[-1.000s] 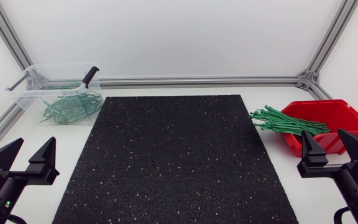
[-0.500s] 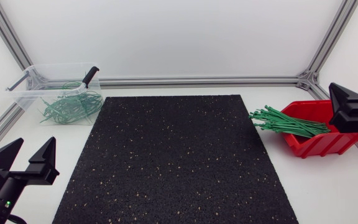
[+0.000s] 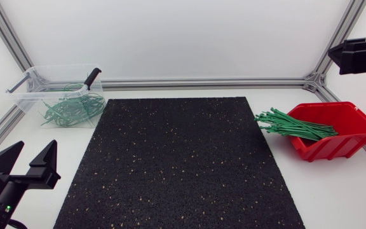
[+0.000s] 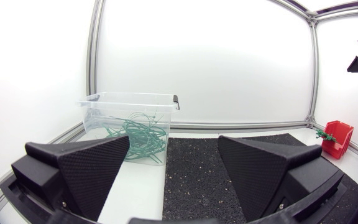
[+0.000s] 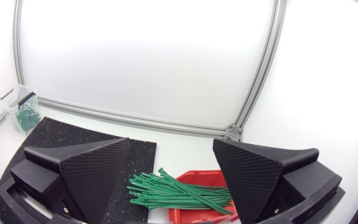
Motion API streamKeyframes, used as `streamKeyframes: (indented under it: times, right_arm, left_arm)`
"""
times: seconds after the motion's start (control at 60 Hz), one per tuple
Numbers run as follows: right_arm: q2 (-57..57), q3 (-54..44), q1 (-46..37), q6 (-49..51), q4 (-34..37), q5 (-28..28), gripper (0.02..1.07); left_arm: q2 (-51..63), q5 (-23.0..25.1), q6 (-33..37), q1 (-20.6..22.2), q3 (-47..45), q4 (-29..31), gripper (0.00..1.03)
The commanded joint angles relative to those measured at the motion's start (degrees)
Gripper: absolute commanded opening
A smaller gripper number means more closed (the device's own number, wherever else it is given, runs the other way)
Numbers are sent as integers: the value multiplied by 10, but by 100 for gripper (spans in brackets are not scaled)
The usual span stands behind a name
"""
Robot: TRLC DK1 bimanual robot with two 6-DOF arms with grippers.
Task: Take a green cable tie from the red box, thread the tail through the head to close it, then place it in the transparent bin on the left.
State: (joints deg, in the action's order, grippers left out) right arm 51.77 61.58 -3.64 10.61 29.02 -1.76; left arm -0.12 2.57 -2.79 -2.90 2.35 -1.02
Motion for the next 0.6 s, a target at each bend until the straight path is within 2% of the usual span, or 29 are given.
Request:
streamKeyframes:
  times: [0.0,0.133,0.183,0.367,0.583]
  right_arm:
    - [54,52,-15,51,39,-10,97]
    - [163,145,-37,161,145,-17,97]
    - [194,162,-51,185,163,-28,98]
    - [246,161,-65,310,201,-77,98]
    - [280,116,-61,466,240,-85,97]
  left_arm:
    - [-5,3,4,-3,-24,6,99]
    - [-5,3,4,-3,-24,6,99]
    - [-5,3,4,-3,-24,6,99]
    - [-5,3,4,-3,-24,6,99]
    - [-5,3,4,-3,-24,6,99]
